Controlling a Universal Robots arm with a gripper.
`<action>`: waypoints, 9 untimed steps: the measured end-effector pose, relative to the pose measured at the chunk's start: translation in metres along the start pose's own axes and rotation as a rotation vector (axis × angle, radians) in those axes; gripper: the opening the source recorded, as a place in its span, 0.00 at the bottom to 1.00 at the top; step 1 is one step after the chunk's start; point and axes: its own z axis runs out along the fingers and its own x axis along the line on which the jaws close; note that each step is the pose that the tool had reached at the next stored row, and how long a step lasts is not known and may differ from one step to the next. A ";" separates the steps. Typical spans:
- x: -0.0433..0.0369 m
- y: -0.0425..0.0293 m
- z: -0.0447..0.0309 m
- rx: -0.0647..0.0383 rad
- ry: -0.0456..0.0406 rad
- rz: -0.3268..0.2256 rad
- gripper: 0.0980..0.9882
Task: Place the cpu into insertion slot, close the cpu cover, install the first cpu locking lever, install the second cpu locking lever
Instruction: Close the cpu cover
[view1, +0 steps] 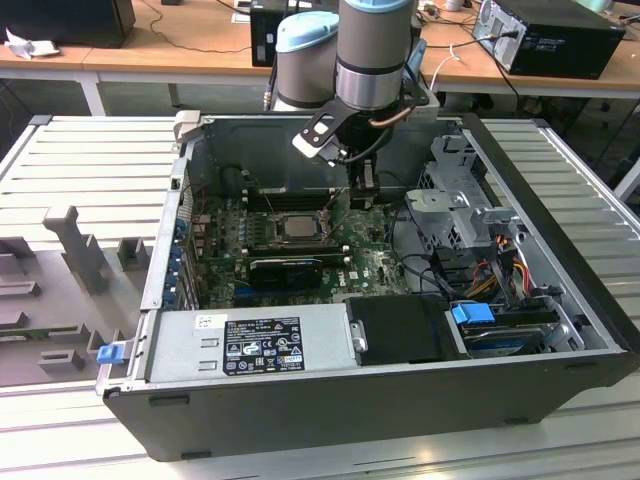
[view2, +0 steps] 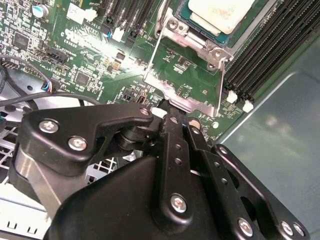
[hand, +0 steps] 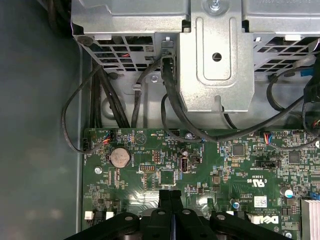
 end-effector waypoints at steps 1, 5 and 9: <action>0.0000 -0.0002 0.0000 0.000 0.0000 0.000 0.01; 0.0000 -0.0007 0.0000 0.000 0.0000 0.000 0.01; 0.0000 -0.0020 -0.0002 0.000 0.0000 0.000 0.01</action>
